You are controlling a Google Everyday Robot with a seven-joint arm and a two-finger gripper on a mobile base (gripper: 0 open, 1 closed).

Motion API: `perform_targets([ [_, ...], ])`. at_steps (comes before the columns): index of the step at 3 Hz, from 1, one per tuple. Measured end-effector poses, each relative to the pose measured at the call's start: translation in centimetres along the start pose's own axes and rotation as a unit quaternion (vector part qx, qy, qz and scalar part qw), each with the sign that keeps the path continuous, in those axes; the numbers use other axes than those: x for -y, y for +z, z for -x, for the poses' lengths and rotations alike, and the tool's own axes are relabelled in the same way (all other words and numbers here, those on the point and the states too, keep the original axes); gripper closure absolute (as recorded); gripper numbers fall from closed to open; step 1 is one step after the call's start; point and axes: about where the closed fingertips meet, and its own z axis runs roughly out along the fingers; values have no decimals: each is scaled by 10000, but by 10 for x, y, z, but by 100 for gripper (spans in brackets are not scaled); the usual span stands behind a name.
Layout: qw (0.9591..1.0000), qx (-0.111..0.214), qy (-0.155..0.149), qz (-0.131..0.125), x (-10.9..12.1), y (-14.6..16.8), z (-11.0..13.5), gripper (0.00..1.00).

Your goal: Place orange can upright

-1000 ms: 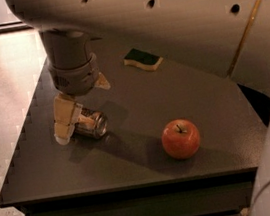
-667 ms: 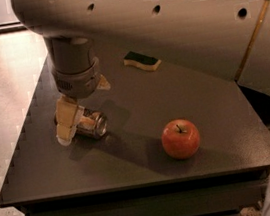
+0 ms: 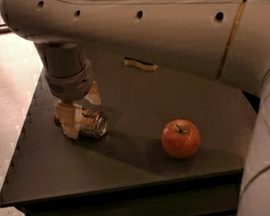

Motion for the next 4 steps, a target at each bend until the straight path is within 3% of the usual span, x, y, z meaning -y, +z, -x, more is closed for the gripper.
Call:
perform_targets([
  [3,10000,65,-1,-21,0,-1,1,99],
  [4,9999,121,-28,-46,2,-5,2,100],
])
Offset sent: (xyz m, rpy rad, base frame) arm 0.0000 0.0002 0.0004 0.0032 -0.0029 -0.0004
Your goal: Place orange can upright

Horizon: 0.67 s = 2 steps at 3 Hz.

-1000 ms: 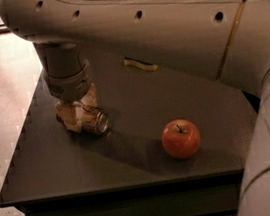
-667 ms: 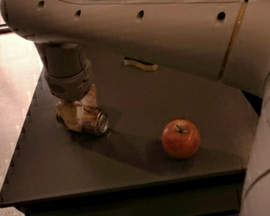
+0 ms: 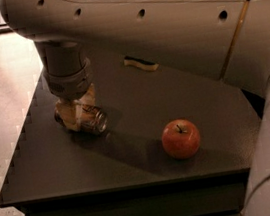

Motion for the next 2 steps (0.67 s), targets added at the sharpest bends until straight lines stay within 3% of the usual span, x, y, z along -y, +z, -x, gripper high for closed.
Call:
perform_targets([
  [1,9978,588,-279,-143,14,-35,3,100],
  [2,9916,1095,-660,-204,21,-56,8,100],
])
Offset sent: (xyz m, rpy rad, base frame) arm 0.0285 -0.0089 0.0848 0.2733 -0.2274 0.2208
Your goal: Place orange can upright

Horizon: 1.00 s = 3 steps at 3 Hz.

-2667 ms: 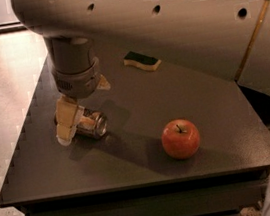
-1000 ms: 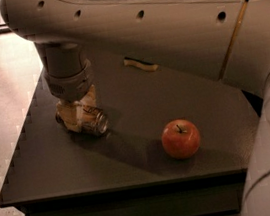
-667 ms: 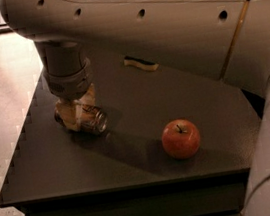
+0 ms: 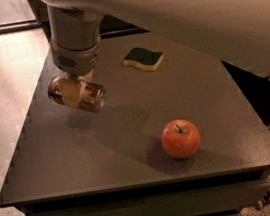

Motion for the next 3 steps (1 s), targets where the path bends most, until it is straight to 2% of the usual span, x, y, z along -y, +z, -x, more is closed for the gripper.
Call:
perform_targets([
  [1,9960,818,-304,167,3,-10,1,100],
  [2,9807,1879,-348,405,16,-16,6,100],
  [3,9465,3034,-603,922,20,-20,16,100],
])
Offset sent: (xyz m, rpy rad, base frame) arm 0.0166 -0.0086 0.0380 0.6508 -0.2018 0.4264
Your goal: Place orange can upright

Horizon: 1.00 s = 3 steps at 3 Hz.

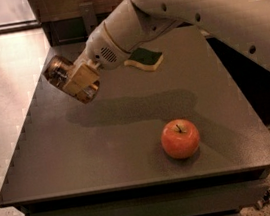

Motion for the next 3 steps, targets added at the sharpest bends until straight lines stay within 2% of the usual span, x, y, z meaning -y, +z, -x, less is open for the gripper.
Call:
perform_targets([
  [1,9965,536,-546,341,-3,2,6,100],
  [2,9872,918,-1177,563,-11,8,8,100],
  [3,9758,1433,-1461,768,-22,22,0,100],
])
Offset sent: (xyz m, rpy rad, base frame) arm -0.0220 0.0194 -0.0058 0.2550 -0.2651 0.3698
